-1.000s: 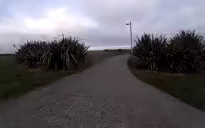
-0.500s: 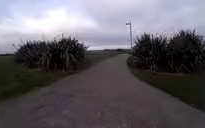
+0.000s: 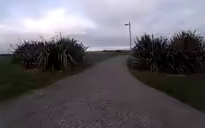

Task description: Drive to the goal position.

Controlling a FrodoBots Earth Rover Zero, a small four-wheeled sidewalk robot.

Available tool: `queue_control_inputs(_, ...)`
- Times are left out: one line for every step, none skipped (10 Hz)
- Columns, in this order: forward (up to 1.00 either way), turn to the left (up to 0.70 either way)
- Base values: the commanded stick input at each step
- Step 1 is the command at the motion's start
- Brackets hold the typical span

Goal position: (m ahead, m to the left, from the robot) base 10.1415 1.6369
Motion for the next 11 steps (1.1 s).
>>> queue_control_inputs(0.85, -0.03)
queue_control_inputs(0.85, -0.01)
queue_control_inputs(0.85, 0.00)
queue_control_inputs(0.85, 0.00)
queue_control_inputs(0.85, 0.00)
queue_control_inputs(0.85, 0.00)
queue_control_inputs(0.85, 0.00)
queue_control_inputs(0.85, 0.00)
queue_control_inputs(0.85, 0.00)
queue_control_inputs(0.85, 0.00)
queue_control_inputs(0.85, 0.00)
